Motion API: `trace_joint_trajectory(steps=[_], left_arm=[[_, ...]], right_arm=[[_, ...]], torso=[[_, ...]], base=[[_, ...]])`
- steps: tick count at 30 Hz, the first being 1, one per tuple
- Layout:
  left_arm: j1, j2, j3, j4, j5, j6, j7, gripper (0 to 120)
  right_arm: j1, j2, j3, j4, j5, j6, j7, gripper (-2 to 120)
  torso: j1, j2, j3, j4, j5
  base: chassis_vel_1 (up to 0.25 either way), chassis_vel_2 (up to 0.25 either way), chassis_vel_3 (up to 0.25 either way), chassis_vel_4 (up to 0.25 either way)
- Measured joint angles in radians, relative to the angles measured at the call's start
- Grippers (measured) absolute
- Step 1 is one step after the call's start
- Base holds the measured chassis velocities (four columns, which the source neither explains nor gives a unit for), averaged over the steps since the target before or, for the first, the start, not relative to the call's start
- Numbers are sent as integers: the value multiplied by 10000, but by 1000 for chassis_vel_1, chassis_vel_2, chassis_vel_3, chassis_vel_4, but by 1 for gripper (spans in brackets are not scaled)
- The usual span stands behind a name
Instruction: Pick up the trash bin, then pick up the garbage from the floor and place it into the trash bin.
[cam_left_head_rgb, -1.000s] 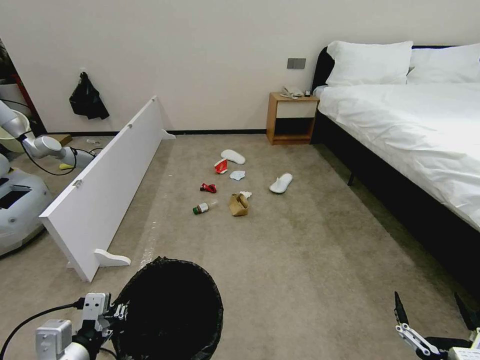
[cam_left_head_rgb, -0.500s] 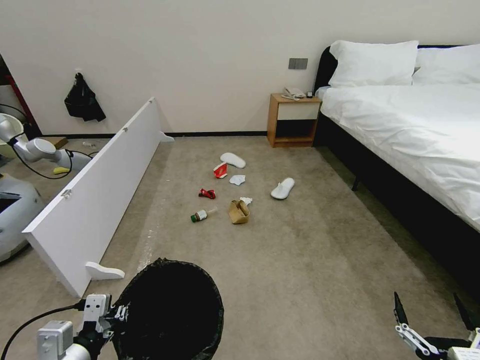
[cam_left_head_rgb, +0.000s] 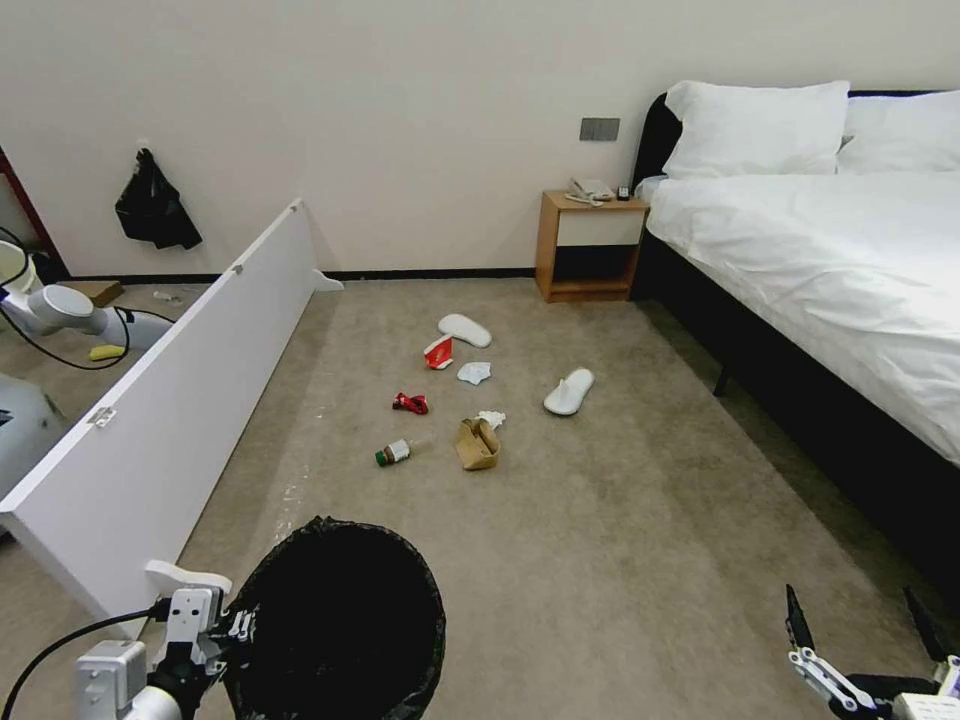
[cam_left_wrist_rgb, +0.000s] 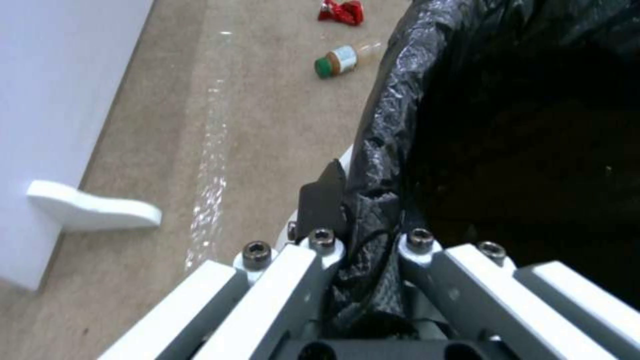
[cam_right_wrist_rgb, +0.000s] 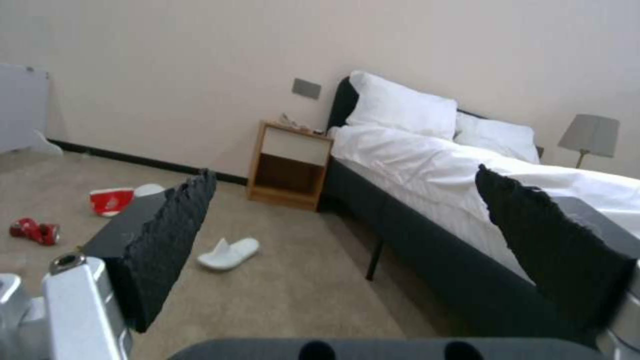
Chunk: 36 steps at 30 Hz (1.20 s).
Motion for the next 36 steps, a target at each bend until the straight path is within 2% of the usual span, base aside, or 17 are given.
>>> trace_joint_trajectory(steps=[36], left_arm=[[-22,14,-5,35,2,-1,1,3]], right_arm=[[74,-18,-10,-2,47,-41,-83,100]], torso=[[1,0,0,1,0]], base=[[-135,141,138,-140]])
